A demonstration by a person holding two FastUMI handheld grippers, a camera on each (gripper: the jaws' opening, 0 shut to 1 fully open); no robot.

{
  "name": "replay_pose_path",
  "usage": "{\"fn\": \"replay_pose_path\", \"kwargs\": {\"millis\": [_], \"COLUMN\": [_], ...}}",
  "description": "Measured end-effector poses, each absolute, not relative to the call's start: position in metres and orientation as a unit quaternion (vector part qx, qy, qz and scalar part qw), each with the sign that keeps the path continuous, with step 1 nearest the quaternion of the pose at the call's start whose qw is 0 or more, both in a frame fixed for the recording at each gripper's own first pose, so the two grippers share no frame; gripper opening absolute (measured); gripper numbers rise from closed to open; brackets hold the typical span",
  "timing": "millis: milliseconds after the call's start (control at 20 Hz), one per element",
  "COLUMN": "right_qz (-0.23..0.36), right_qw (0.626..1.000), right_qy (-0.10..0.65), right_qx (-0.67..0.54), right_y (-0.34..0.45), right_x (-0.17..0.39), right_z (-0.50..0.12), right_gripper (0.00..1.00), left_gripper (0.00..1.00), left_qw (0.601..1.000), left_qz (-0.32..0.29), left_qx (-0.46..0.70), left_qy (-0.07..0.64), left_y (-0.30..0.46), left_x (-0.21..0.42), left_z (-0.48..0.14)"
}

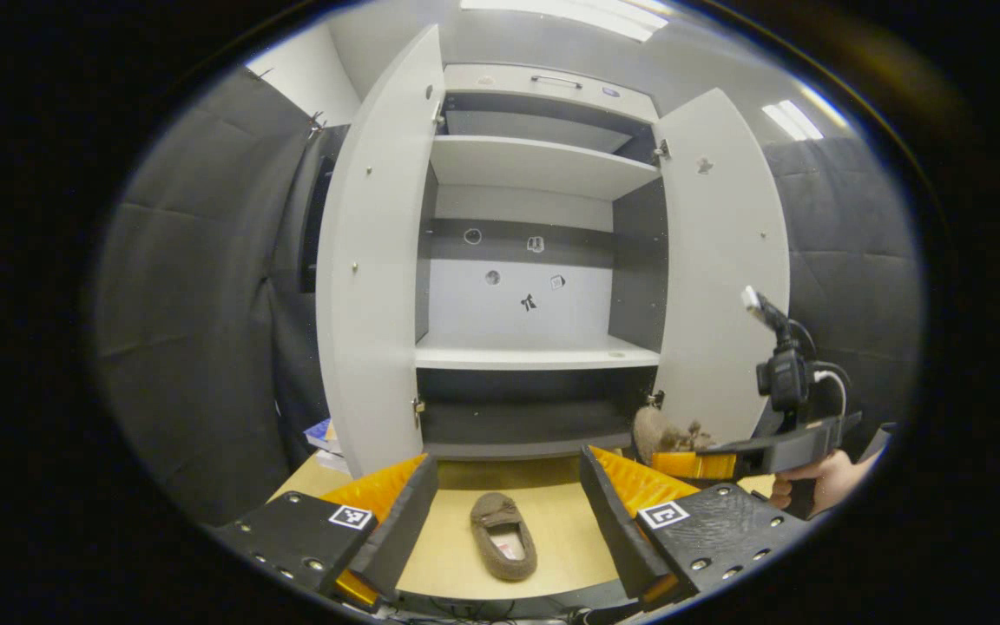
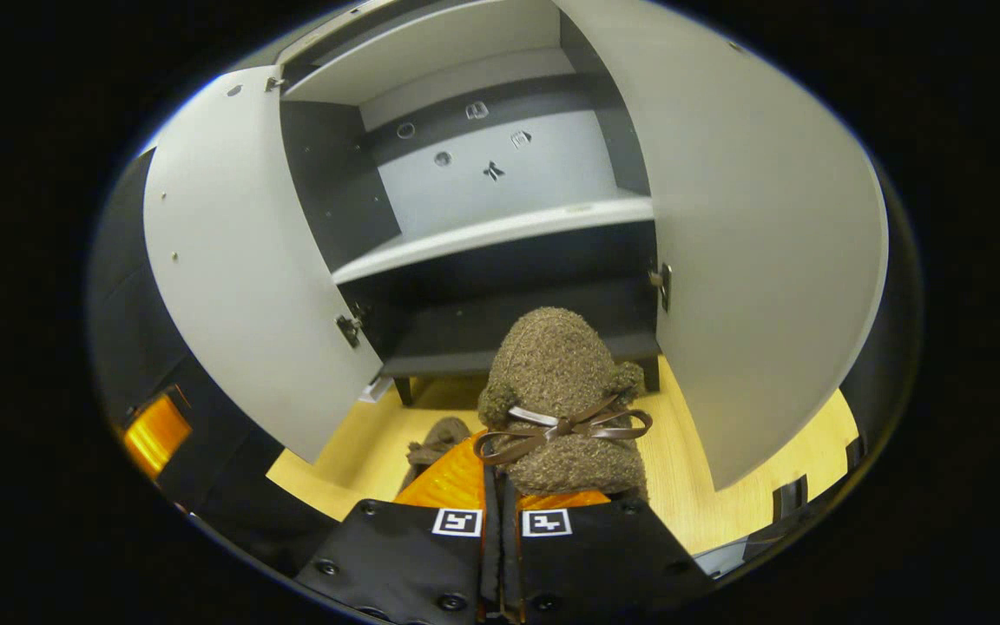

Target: Grab one shoe with the right hand and put it into the shoe cabinet, grab the other shoe with the left hand and put it into the shoe cabinet; then close the right door with the right hand and the left door with the left hand.

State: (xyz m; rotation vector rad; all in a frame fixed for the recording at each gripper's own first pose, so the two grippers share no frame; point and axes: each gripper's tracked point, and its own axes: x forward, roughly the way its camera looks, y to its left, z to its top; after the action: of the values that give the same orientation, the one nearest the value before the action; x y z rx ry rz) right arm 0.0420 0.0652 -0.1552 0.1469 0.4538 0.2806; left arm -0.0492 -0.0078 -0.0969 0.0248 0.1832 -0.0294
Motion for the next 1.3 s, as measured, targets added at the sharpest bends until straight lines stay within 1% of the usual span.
{"fn": "replay_pose_path", "kwargs": {"millis": [100, 150, 200, 400, 550, 600, 650, 700, 750, 1000, 1050, 1100, 1250, 1300], "right_qz": [0.145, 0.145, 0.147, 0.148, 0.135, 0.133, 0.134, 0.136, 0.137, 0.135, 0.137, 0.137, 0.125, 0.121], "right_qw": [0.965, 0.967, 0.968, 0.972, 0.979, 0.980, 0.979, 0.979, 0.979, 0.980, 0.980, 0.981, 0.986, 0.987], "right_qy": [0.206, 0.196, 0.186, 0.149, 0.115, 0.109, 0.105, 0.101, 0.101, 0.101, 0.100, 0.095, 0.088, 0.086], "right_qx": [0.071, 0.074, 0.079, 0.104, 0.104, 0.104, 0.109, 0.112, 0.113, 0.107, 0.104, 0.098, 0.066, 0.055], "right_y": [0.072, 0.074, 0.077, 0.078, 0.068, 0.070, 0.072, 0.075, 0.077, 0.094, 0.097, 0.099, 0.098, 0.097], "right_x": [0.054, 0.062, 0.072, 0.122, 0.170, 0.183, 0.197, 0.212, 0.226, 0.295, 0.310, 0.325, 0.368, 0.378], "right_z": [-0.126, -0.109, -0.094, -0.035, 0.004, 0.010, 0.019, 0.028, 0.035, 0.054, 0.060, 0.063, 0.070, 0.068], "right_gripper": [0.03, 0.03, 0.03, 0.03, 0.03, 0.03, 0.03, 0.01, 0.03, 0.03, 0.03, 0.02, 0.03, 0.03], "left_gripper": [1.00, 0.94, 1.00, 1.00, 0.99, 0.89, 0.99, 0.94, 0.94, 0.94, 0.91, 0.94, 0.94, 0.99], "left_qw": [0.995, 0.995, 0.995, 0.996, 0.996, 0.995, 0.995, 0.996, 0.996, 0.998, 0.998, 0.997, 0.996, 0.995], "left_qz": [-0.019, -0.022, -0.024, -0.025, -0.027, -0.026, -0.024, -0.021, -0.018, 0.013, 0.017, 0.022, 0.042, 0.047], "left_qx": [0.021, 0.029, 0.037, 0.048, 0.047, 0.050, 0.054, 0.057, 0.056, 0.020, 0.020, 0.023, 0.035, 0.037], "left_qy": [0.093, 0.089, 0.085, 0.077, 0.076, 0.078, 0.075, 0.068, 0.064, 0.061, 0.064, 0.069, 0.073, 0.074], "left_y": [-0.011, -0.011, -0.013, -0.020, -0.025, -0.026, -0.025, -0.024, -0.023, -0.013, -0.011, -0.009, -0.001, 0.000], "left_x": [-0.048, -0.045, -0.040, -0.018, 0.003, 0.009, 0.016, 0.022, 0.027, 0.041, 0.043, 0.045, 0.049, 0.049], "left_z": [-0.094, -0.090, -0.087, -0.076, -0.070, -0.067, -0.061, -0.057, -0.052, -0.044, -0.045, -0.048, -0.048, -0.048]}}
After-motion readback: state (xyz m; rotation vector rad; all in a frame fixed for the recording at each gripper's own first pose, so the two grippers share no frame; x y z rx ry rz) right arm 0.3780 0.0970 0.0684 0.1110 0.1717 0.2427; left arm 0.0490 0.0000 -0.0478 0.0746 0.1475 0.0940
